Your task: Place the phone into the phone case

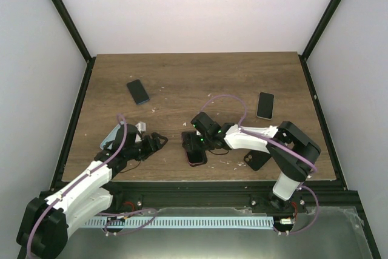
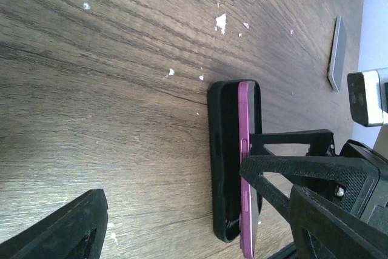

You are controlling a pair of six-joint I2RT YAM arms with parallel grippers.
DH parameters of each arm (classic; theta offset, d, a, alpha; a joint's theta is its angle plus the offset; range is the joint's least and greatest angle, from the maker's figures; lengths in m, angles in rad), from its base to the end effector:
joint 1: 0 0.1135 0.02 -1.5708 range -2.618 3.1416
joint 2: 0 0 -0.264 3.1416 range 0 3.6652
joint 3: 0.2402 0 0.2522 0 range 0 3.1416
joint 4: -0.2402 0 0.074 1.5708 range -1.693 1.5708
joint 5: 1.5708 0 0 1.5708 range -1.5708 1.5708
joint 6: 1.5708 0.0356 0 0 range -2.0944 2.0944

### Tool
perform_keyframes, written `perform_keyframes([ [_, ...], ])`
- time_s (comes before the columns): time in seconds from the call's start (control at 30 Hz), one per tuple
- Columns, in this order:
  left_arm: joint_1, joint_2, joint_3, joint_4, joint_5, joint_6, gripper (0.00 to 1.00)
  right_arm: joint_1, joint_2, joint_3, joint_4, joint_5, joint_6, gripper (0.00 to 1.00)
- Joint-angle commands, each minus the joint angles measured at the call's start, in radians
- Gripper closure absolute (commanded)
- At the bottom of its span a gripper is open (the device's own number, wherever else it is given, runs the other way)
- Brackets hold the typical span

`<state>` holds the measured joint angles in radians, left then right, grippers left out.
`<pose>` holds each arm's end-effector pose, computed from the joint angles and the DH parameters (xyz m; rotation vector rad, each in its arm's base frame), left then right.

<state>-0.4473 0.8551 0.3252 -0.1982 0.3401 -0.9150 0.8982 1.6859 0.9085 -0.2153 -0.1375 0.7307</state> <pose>0.1470 -0.0837 0.1691 -0.3910 2.4694 -1.0361 0.1997 0.2586 0.1552 -0.2863 2.7371 0.7252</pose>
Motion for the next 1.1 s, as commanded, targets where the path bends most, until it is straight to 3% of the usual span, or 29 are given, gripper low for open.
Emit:
perform_keyframes([
  [0.0,0.004,-0.003,0.013,-0.009,0.013,0.007,0.17,0.010,0.006,0.041,-0.029,0.037,0.005,0.21],
  [0.33,0.002,0.010,0.020,-0.007,0.027,0.001,0.18,0.010,-0.018,0.038,-0.047,0.031,0.007,0.13],
  [0.47,0.002,0.016,0.018,0.007,0.037,0.001,0.22,0.010,-0.075,0.029,-0.056,0.036,-0.009,0.14],
  [0.73,-0.041,0.077,0.013,0.089,0.061,-0.011,0.38,-0.019,-0.149,-0.034,-0.044,0.070,-0.051,0.33],
  [1.07,-0.126,0.232,0.028,0.232,0.059,-0.055,0.47,-0.110,-0.191,-0.160,0.041,-0.005,-0.079,0.51],
])
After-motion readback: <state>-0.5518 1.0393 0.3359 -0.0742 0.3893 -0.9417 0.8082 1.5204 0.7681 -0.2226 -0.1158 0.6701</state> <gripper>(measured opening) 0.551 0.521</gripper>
